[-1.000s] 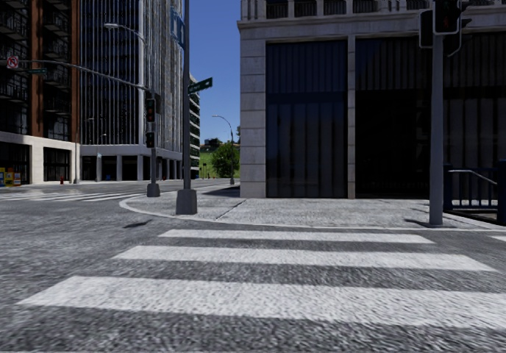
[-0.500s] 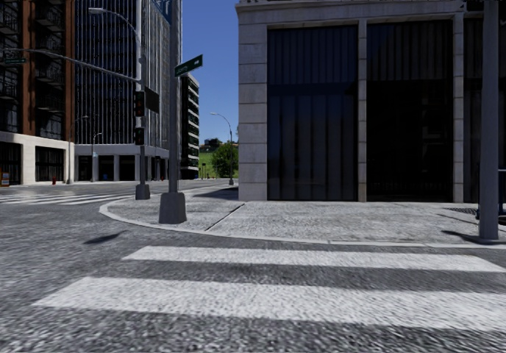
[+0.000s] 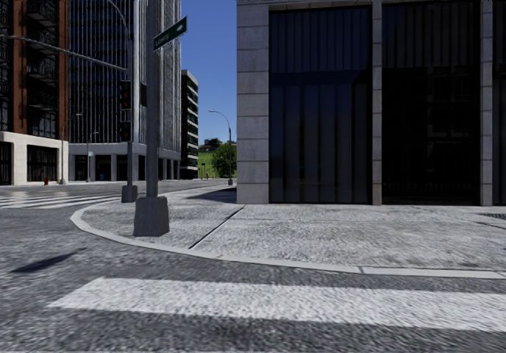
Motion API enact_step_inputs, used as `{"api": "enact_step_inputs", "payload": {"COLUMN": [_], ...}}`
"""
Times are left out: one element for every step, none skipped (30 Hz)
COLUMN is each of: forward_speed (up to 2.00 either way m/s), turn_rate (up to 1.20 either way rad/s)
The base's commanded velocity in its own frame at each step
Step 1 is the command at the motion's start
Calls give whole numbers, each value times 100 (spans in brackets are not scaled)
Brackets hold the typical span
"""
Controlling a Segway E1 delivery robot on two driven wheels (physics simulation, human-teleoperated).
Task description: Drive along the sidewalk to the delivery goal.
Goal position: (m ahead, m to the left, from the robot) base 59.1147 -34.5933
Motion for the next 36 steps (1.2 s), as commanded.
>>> {"api": "enact_step_inputs", "payload": {"forward_speed": [200, 200, 200, 200, 200, 200, 200, 200, 200, 200, 200, 200, 200, 200, 200, 200, 200, 200, 200, 200, 200, 200, 200, 200, 200, 195, 179, 161, 149, 149, 141, 137, 136, 135, 135, 135], "turn_rate": [0, 0, 0, 0, 0, 0, 0, 0, 0, 0, 0, 0, 0, 0, 0, 0, 0, 0, 0, 0, 0, 0, 0, 0, 0, 0, 0, 0, 0, 0, 0, 0, 0, 0, 0, 0]}}
